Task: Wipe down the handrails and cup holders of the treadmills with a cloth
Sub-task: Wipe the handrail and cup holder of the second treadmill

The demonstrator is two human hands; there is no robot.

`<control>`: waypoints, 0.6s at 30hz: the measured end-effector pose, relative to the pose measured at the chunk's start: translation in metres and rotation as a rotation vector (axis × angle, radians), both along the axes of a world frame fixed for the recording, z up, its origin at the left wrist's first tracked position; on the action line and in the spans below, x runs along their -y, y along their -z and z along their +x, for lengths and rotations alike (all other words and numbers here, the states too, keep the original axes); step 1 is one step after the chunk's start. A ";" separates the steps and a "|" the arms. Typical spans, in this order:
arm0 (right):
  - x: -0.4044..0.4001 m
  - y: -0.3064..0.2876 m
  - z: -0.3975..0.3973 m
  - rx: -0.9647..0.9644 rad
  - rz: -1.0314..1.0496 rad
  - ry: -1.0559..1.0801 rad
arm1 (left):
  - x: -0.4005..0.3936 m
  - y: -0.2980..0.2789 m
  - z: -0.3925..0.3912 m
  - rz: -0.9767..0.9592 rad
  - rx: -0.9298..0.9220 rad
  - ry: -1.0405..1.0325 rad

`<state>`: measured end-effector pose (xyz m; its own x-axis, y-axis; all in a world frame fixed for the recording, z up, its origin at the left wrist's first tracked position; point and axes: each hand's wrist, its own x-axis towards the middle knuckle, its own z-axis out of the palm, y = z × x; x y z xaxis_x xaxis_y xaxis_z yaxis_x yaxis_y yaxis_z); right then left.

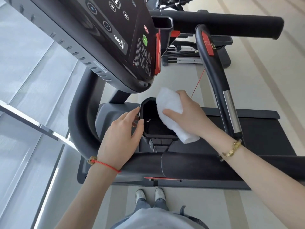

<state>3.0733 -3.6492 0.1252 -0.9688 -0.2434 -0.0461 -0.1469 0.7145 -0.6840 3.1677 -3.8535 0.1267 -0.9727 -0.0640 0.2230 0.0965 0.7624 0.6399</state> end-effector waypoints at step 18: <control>0.001 -0.005 0.036 0.102 -0.076 -0.012 | 0.002 0.003 -0.002 0.008 -0.019 0.020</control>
